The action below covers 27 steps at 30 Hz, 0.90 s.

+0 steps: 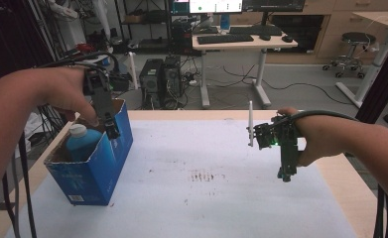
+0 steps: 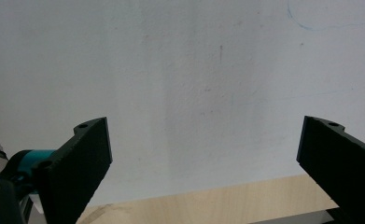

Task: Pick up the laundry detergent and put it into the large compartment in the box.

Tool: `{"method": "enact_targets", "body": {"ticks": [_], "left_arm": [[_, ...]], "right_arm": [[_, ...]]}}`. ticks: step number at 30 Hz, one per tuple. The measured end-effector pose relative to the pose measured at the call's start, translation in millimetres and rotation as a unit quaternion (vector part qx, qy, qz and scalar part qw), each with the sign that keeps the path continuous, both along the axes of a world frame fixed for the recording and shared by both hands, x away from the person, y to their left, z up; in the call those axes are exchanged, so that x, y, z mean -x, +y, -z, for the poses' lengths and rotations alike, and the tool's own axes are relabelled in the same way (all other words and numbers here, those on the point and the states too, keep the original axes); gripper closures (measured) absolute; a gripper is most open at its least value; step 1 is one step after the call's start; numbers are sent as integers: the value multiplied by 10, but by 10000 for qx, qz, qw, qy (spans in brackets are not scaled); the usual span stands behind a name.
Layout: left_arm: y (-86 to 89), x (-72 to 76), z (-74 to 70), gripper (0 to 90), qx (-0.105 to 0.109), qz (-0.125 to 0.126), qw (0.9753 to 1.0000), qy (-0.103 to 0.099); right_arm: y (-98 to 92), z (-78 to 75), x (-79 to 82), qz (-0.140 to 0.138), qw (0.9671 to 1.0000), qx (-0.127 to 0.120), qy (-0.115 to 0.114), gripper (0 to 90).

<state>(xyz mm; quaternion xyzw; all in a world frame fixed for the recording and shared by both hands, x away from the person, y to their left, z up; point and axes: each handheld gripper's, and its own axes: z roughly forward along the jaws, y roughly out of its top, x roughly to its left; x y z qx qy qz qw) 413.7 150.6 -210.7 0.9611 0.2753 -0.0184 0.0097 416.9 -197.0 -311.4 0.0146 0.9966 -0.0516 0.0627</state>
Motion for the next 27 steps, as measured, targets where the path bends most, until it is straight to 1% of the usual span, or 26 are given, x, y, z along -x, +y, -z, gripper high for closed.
{"method": "enact_targets", "body": {"ticks": [4, 6, 8, 9, 10, 11, 12, 13, 14, 15, 16, 17, 18, 19, 22, 26, 27], "left_arm": [[-122, 14, 63, 17, 7, 278, 9995, 119], [-181, 15, 105, 17, 43, 474, 9988, 115], [-243, 26, 158, 17, 72, 702, 9975, 101], [-243, 26, 158, 17, 72, 702, 9975, 101], [-289, 33, 206, 17, 82, 884, 9960, 84], [-339, 36, 266, 17, 84, 1054, 9944, 98], [-339, 36, 266, 17, 84, 1054, 9944, 98], [-373, 37, 309, 17, 99, 1161, 9931, 112], [-373, 37, 309, 17, 99, 1161, 9931, 112], [-423, 41, 372, 17, 113, 1288, 9916, 95], [-443, 40, 404, 17, 121, 1332, 9910, 102], [-484, 44, 462, 17, 124, 1363, 9905, 156], [-484, 44, 462, 17, 124, 1363, 9905, 156], [-503, 42, 490, 17, 115, 1429, 9896, 153], [-560, 37, 546, 17, 43, 1529, 9881, 149], [-609, 31, 613, 17, -1, 1588, 9872, 165], [-615, 30, 635, 17, 19, 1598, 9870, 158]], "right_arm": [[14, 6, 2, -8, 10000, -7, 5, 22], [16, 7, 7, -6, 10000, 21, 7, 22], [22, 3, 11, -18, 10000, 30, 2, 22], [22, 3, 11, -18, 10000, 30, 2, 22], [26, -10, 18, -12, 10000, -15, -9, 22], [27, -13, 21, 5, 10000, -5, -11, 22], [28, -15, 22, 8, 10000, 2, -14, 22], [28, -15, 22, 8, 10000, 2, -14, 22], [28, -15, 22, 8, 10000, 2, -14, 22], [32, -26, 33, 25, 10000, 9, -23, 22], [32, -26, 33, 25, 10000, 9, -23, 22], [35, -34, 38, 1, 10000, 10, -2, 22], [38, -35, 44, 5, 10000, 0, -2, 22], [42, -36, 48, 19, 10000, -10, -11, 22], [41, -45, 47, 1, 10000, -7, -16, 22], [31, -59, 42, 33, 10000, -35, -36, 22], [27, -60, 36, 26, 10000, -61, -27, 22]]}}
